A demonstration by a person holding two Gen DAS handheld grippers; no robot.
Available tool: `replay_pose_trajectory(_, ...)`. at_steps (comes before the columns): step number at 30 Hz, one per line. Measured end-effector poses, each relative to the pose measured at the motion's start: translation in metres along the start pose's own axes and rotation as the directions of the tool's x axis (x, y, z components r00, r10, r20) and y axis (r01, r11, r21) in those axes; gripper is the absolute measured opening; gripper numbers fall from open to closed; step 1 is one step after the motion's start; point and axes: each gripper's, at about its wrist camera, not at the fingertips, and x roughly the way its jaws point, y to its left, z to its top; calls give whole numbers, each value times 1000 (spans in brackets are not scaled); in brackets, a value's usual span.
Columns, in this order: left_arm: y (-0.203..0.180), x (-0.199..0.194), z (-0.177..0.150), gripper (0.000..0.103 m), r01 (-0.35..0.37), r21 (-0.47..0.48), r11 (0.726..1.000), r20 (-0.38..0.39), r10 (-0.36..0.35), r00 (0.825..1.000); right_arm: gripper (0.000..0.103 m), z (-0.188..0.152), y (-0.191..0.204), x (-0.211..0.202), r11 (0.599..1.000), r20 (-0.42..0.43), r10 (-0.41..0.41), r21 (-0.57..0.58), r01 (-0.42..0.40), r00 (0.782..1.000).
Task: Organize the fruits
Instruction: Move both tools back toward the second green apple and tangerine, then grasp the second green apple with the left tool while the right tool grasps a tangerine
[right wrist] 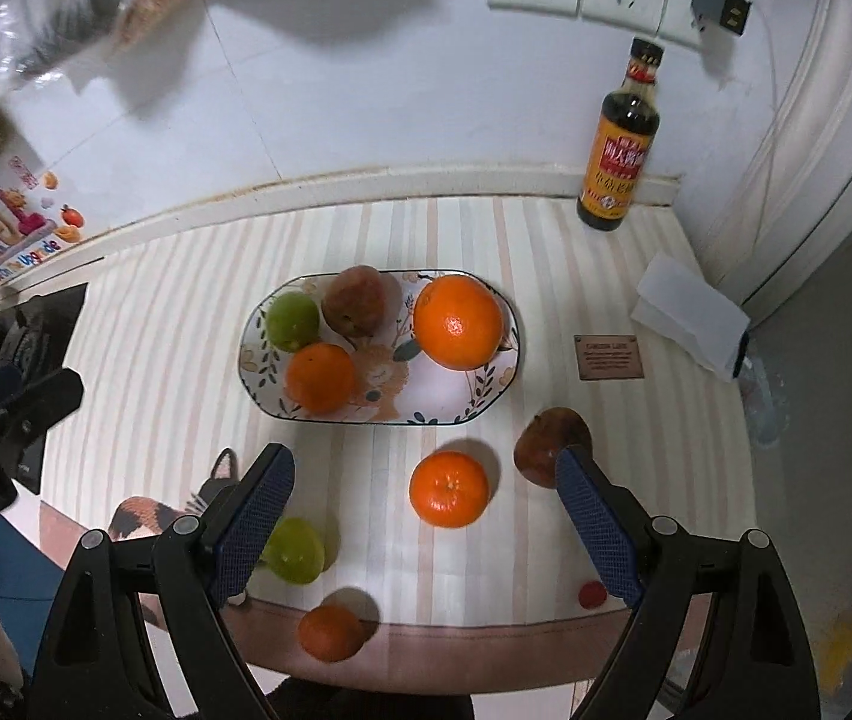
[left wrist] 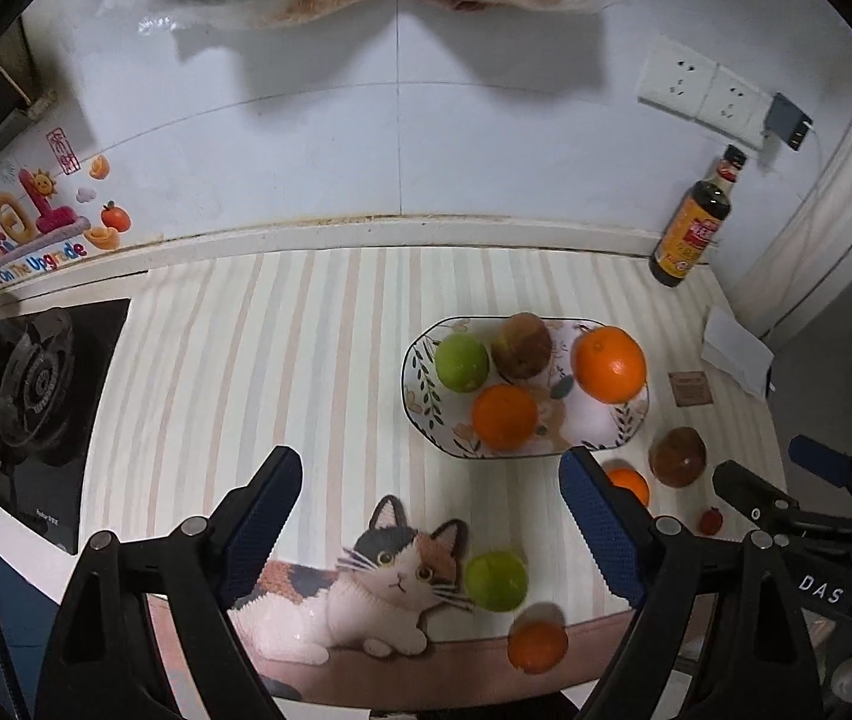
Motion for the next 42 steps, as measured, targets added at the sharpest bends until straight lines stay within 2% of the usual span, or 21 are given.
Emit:
replay_pose_trajectory(10,-10,-45,-25,88,27,-13,1000,72,-26,997,91,-23,-1,-57,1000,91,-12,-6,12,996)
replay_pose_trajectory(16,-15,-50,-32,88,44,-21,999,69,-42,997,91,-32,-8,-77,1000,114,5,8,-6,993)
replay_pose_trajectory(21,-19,-30,-36,88,47,-34,998,19,-47,999,91,-35,-18,-70,999,94,28,33,-31,995)
replay_pose_trajectory(22,-22,-20,-37,92,48,-31,998,-7,-48,999,91,-35,-21,-66,999,86,27,36,-30,996)
replay_pose_trajectory(23,-24,-13,-39,98,46,-27,999,-22,-46,999,91,-36,-24,-58,998,66,31,44,-34,997)
replay_pose_trajectory(27,-37,27,-52,99,23,0,1000,-110,-23,994,91,-38,-38,-20,995,-9,61,82,-60,998)
replay_pose_trajectory(31,-47,79,-67,99,26,-2,1000,-241,-26,970,91,-40,-54,33,985,-96,119,140,-105,988)
replay_pose_trajectory(34,-53,123,-79,99,49,-24,999,-353,-54,934,90,-39,-61,74,972,-170,176,184,-144,970)
replay_pose_trajectory(36,-57,145,-86,99,35,-14,999,-406,-38,913,89,-38,-62,97,969,-208,191,198,-150,959)
replay_pose_trajectory(38,-59,165,-93,98,31,-20,999,-455,-36,890,88,-37,-61,121,970,-247,191,198,-144,950)
replay_pose_trajectory(42,-60,189,-106,98,35,-56,998,-513,-59,856,86,-35,-59,158,971,-305,188,198,-131,934)
